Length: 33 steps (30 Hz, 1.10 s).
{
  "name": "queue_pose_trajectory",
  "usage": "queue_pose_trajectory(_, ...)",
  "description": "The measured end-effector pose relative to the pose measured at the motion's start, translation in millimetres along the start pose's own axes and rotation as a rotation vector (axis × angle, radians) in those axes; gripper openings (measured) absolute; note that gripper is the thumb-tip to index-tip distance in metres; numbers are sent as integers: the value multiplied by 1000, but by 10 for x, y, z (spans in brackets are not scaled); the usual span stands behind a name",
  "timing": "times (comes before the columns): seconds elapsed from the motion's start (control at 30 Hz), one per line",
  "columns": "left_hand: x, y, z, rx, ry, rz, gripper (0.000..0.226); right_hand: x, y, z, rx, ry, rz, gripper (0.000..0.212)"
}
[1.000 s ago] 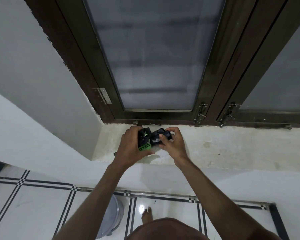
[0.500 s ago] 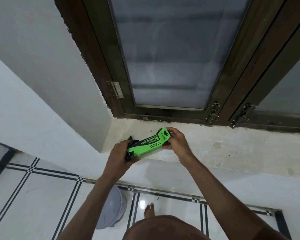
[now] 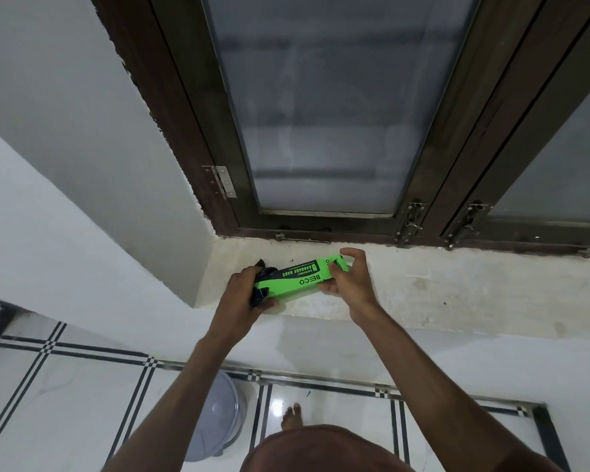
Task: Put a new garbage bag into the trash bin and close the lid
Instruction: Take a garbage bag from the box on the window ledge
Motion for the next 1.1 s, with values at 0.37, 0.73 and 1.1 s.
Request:
queue_pose_trajectory(0.37, 99, 42, -57, 117, -39, 98, 57, -111, -31, -20, -7, 79, 25, 14)
queue_pose_trajectory(0.73, 139, 4, -58, 116, -54, 90, 62, -76, 32, -72, 10, 112, -42, 18)
queue_pose_trajectory(1.1, 37, -47, -102, 95, -11, 80, 58, -92, -2, -21, -4, 118, 214, 21)
Point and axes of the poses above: each hand's wrist, its own z-axis away from the middle knuckle, its own y-axis out of the back of the hand, x = y × z, the point moved 2 cm from there along -z, towards the middle knuckle, and after that the axes turned 3 degrees about z, right-handed, at the moved point
